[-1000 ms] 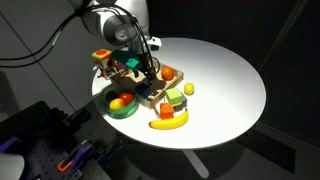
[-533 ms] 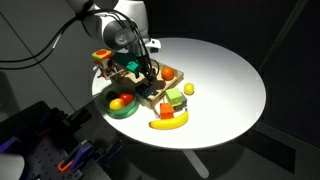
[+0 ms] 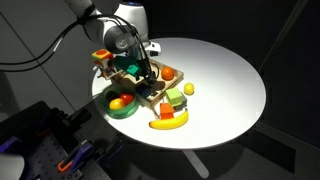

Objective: Put the blue block on top of the orange block

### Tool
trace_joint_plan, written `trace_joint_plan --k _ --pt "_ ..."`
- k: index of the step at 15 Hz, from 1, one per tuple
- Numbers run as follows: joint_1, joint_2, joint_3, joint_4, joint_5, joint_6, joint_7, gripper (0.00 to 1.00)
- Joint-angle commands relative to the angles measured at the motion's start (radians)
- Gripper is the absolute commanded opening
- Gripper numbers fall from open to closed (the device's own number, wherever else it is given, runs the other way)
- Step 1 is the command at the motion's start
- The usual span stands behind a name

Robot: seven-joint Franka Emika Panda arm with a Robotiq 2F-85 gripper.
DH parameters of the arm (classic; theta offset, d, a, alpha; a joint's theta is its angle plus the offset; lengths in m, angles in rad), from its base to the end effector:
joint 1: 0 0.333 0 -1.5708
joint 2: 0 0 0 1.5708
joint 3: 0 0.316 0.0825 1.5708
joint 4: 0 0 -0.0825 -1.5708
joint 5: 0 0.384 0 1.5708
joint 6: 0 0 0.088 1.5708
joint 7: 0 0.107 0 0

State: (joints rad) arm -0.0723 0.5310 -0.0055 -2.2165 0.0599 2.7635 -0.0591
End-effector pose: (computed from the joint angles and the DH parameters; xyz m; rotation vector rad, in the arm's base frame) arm 0.5426 -0.0450 0.1352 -3.1207 0.1146 -0.0271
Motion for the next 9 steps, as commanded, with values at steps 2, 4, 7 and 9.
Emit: trace_joint_plan --k 2,4,7,9 --pt "-0.006 0.015 0.002 0.006 0.007 0.012 0.016 1.00" --pt "-0.004 0.022 -0.001 0.009 0.005 0.012 0.018 1.00" --pt "0.001 0.031 -0.007 0.013 0.001 0.011 0.026 1.00" --pt "0.004 0.036 -0.010 0.016 0.002 0.011 0.035 0.73"
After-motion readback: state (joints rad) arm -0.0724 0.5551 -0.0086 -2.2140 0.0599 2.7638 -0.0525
